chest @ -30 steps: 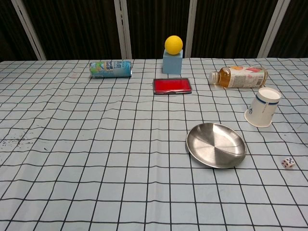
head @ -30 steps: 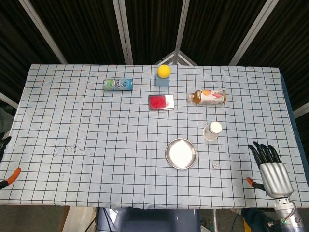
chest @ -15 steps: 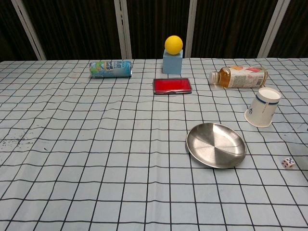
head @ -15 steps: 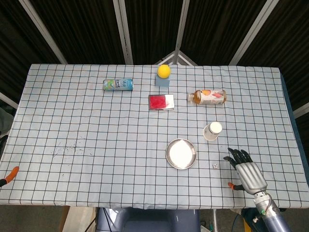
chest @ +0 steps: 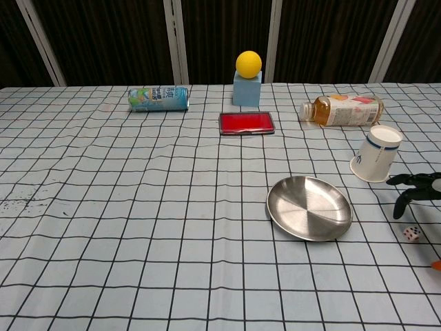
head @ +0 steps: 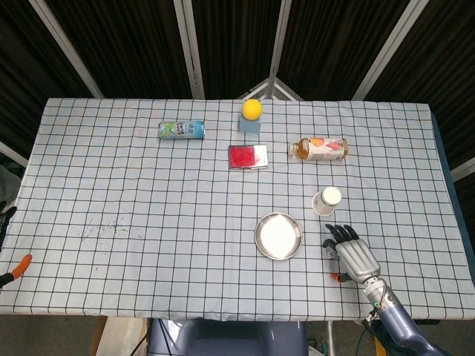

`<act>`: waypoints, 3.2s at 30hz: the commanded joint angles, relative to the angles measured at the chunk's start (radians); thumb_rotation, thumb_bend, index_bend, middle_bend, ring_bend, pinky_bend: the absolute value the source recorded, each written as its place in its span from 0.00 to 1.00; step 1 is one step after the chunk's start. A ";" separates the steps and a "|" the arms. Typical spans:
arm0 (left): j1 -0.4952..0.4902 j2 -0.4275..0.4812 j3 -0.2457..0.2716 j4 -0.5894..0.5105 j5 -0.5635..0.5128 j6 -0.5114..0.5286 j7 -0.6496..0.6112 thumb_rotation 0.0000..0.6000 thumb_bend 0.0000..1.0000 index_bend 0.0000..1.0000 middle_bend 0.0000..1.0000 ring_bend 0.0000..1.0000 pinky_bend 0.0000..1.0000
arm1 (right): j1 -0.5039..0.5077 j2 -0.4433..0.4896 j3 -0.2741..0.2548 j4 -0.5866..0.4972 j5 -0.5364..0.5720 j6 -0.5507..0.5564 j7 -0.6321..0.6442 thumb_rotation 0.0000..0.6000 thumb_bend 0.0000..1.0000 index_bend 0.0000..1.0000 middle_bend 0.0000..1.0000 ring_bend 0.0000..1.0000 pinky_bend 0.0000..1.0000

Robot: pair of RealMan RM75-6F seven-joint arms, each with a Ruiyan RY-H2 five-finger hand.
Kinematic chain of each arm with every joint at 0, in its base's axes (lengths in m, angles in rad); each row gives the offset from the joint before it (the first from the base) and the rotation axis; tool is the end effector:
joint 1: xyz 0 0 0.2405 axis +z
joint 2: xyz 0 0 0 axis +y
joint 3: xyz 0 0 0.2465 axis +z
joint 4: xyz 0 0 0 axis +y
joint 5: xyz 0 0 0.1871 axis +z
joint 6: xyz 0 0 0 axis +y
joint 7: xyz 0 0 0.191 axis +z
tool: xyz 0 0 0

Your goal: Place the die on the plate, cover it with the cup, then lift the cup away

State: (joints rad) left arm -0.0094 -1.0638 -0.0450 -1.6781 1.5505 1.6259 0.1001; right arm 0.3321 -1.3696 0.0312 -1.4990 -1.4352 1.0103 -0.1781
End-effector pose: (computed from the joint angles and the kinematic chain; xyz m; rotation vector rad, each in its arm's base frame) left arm -0.2816 0.2011 0.2067 -1.3359 -0.7612 -0.8893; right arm -0.2657 -0.2706 0.0227 1.8375 -1.0562 0.7012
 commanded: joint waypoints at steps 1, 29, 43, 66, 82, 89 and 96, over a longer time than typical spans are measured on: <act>-0.001 -0.001 0.000 -0.002 -0.002 -0.004 0.006 1.00 0.36 0.01 0.00 0.00 0.00 | 0.006 -0.007 0.001 0.007 0.007 -0.004 -0.005 1.00 0.22 0.40 0.06 0.06 0.06; -0.006 -0.009 -0.001 -0.014 -0.020 -0.027 0.047 1.00 0.36 0.01 0.00 0.00 0.00 | 0.049 -0.024 0.000 0.042 0.068 -0.025 -0.039 1.00 0.29 0.52 0.06 0.06 0.06; -0.005 -0.009 0.000 -0.019 -0.022 -0.030 0.055 1.00 0.36 0.02 0.00 0.00 0.00 | 0.062 -0.027 -0.003 0.038 0.083 -0.020 -0.064 1.00 0.34 0.55 0.06 0.07 0.06; -0.003 -0.009 0.003 -0.029 -0.023 -0.033 0.069 1.00 0.36 0.02 0.00 0.00 0.00 | 0.072 -0.038 -0.014 0.065 0.098 -0.021 -0.067 1.00 0.40 0.65 0.10 0.10 0.08; -0.002 -0.006 0.003 -0.033 -0.028 -0.036 0.066 1.00 0.36 0.02 0.00 0.00 0.00 | 0.068 0.086 0.042 -0.135 0.018 0.129 -0.077 1.00 0.41 0.68 0.11 0.11 0.10; -0.002 -0.004 0.004 -0.037 -0.032 -0.041 0.064 1.00 0.36 0.02 0.00 0.00 0.00 | 0.126 0.116 0.059 -0.327 -0.019 0.084 -0.150 1.00 0.41 0.68 0.11 0.12 0.12; 0.000 0.004 0.001 -0.037 -0.037 -0.039 0.043 1.00 0.36 0.02 0.00 0.00 0.00 | 0.217 -0.028 0.094 -0.316 0.109 -0.034 -0.254 1.00 0.41 0.68 0.11 0.13 0.12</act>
State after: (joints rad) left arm -0.0101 -1.0607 -0.0430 -1.7159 1.5153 1.5866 0.1465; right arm 0.5126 -1.3449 0.1081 -1.8279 -1.3710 1.0172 -0.3995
